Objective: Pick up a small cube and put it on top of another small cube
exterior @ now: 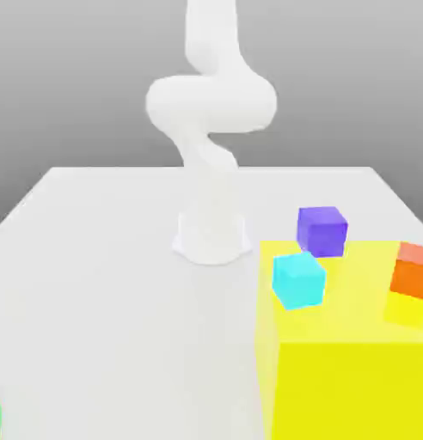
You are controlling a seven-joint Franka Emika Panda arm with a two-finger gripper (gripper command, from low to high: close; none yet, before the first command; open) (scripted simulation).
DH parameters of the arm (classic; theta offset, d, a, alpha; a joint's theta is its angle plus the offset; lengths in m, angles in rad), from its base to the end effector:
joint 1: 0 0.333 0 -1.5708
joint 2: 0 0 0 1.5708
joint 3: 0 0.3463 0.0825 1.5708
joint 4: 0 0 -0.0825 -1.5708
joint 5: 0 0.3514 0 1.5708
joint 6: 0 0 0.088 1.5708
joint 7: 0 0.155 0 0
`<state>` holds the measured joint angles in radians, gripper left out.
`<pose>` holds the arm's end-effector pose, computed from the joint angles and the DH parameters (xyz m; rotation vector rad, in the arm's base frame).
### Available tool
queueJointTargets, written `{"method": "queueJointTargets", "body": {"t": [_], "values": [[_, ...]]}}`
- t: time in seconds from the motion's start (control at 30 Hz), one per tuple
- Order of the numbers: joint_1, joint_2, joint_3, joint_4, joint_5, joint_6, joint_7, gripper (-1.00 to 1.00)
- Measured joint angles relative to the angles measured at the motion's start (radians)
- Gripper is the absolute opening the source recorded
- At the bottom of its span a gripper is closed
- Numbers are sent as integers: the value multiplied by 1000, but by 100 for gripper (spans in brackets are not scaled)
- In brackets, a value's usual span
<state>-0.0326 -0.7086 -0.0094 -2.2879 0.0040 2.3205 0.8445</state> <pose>0.3586 -0.0161 0.6742 -2.4233 1.1530 -0.9541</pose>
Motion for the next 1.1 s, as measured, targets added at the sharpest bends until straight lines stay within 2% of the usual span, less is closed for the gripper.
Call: {"method": "queueJointTargets", "body": {"t": [0.57,1.1], "values": [[-190,622,-109,82,37,140,296,0],[-351,1210,-181,167,178,292,471,0]]}}
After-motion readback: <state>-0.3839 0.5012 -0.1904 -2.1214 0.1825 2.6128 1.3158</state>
